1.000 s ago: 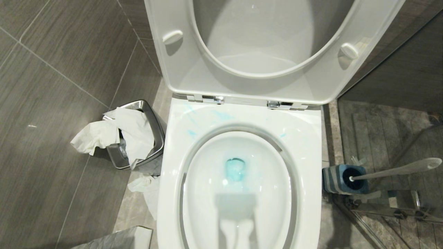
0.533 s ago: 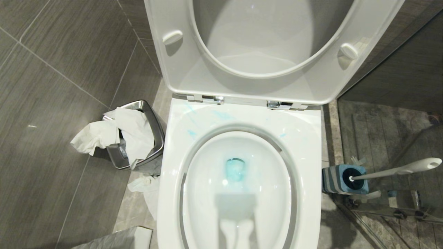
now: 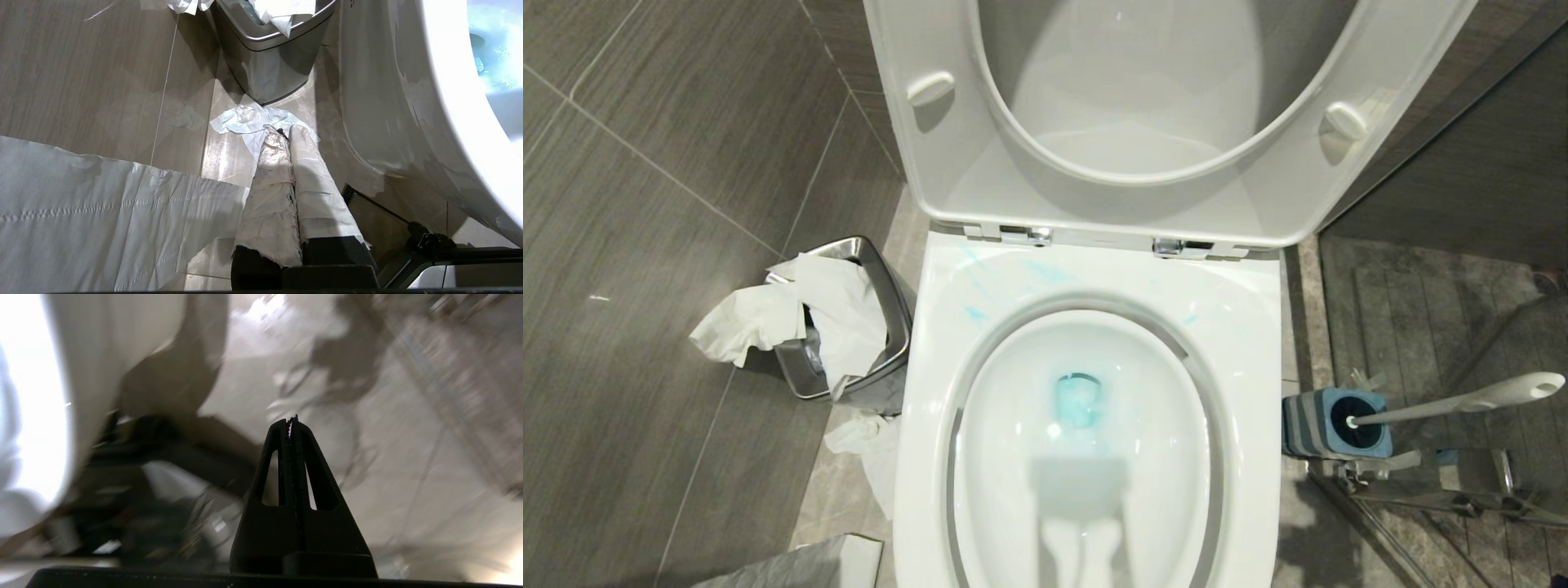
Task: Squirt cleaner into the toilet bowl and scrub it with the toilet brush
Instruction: Scrub the toilet bowl
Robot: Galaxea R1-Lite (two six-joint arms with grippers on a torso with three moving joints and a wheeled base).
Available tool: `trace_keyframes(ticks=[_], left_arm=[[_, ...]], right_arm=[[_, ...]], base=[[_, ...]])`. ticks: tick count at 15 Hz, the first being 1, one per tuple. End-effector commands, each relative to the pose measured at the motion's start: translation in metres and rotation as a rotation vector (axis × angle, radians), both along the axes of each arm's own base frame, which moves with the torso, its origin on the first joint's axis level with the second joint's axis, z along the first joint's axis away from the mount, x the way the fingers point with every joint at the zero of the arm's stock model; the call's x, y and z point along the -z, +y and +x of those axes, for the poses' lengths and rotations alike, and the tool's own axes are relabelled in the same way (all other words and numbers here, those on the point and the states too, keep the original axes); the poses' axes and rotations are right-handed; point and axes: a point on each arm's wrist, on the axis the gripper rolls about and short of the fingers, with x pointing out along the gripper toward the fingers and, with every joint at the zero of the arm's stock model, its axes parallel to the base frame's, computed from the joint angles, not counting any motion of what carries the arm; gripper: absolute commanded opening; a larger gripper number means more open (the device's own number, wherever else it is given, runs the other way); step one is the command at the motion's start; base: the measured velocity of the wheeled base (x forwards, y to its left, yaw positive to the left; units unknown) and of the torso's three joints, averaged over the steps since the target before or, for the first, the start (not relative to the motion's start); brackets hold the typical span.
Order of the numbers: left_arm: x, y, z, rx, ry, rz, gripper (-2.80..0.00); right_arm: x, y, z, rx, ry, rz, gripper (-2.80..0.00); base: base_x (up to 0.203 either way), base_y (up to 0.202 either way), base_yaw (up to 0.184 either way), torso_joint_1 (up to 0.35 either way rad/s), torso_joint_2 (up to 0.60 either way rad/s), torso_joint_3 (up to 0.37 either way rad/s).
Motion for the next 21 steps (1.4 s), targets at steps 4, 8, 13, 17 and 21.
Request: trace_keyframes(ticks=[4,8,13,17,21], left_arm=[[0.0,0.0,0.0,0.0,0.002,0.0,-2.8],[0.0,0.0,0.0,0.0,0.002,0.0,-2.8],[0.0,0.0,0.0,0.0,0.002,0.0,-2.8],[0.0,0.0,0.0,0.0,0.002,0.0,-2.8],[0.0,0.0,0.0,0.0,0.002,0.0,-2.8]], right_arm=[[0.046,-0.006,0.014,-0.018,-0.236,-0.207,-2.8],[0.056,-0.009,0.021,-0.044,-0.22,-0.268,-2.8],[0.059,-0.012,0.028,-0.039,-0.192,-0.255,0.0],[0.063,-0.015,0.034,-0.038,-0.143,-0.228,0.0],[0.066,-0.021,0.049,-0.04,-0.126,-0.222,0.0]], base=[[0.0,0.0,0.0,0.0,0.0,0.0],[0.0,0.0,0.0,0.0,0.0,0.0],[0.0,0.0,0.0,0.0,0.0,0.0],[0.0,0.0,0.0,0.0,0.0,0.0],[0.0,0.0,0.0,0.0,0.0,0.0]])
